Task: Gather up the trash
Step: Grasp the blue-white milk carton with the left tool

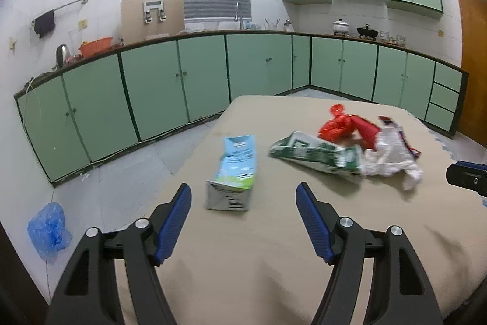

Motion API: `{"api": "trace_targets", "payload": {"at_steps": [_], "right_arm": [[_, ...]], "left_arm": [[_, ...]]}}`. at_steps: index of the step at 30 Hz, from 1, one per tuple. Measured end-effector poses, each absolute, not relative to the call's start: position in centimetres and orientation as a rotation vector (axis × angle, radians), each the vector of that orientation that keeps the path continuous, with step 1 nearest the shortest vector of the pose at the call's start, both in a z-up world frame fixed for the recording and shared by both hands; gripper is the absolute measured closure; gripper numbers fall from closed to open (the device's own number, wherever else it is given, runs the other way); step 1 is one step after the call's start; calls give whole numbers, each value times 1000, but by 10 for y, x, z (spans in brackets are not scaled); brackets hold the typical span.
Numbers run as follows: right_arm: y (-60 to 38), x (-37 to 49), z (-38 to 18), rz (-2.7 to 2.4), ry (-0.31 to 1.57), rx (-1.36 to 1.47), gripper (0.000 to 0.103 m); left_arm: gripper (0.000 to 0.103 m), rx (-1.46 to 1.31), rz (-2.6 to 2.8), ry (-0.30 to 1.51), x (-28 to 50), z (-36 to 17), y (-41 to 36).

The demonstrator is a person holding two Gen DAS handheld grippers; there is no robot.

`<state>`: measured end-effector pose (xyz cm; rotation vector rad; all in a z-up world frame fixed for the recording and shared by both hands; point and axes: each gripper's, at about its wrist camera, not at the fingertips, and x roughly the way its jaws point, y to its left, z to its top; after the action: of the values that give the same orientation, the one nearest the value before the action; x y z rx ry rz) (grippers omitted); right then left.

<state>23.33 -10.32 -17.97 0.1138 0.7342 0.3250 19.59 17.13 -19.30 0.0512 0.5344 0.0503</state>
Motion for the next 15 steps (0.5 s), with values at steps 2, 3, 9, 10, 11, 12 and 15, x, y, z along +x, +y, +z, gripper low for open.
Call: {"api": "trace_targets", "payload": {"at_steps": [2, 3, 9, 10, 11, 12, 15], "right_arm": [[-90, 242, -183, 336, 737, 100, 54], [-84, 246, -184, 341, 739, 95, 54], [-57, 271, -197, 367, 762, 61, 54], [-53, 274, -199, 368, 764, 57, 54], [-50, 279, -200, 373, 767, 53, 54], [-48, 282, -202, 374, 768, 52, 54], [-43, 291, -206, 383, 775, 42, 54]], "left_arm": [[33, 45, 49, 551, 207, -201, 179], [33, 42, 52, 559, 213, -205, 182], [33, 31, 41, 595, 235, -215, 192], [33, 35, 36, 612, 240, -218, 193], [33, 46, 33, 630, 244, -222, 194], [33, 51, 32, 640, 246, -223, 193], [33, 65, 23, 670, 255, -227, 195]]}}
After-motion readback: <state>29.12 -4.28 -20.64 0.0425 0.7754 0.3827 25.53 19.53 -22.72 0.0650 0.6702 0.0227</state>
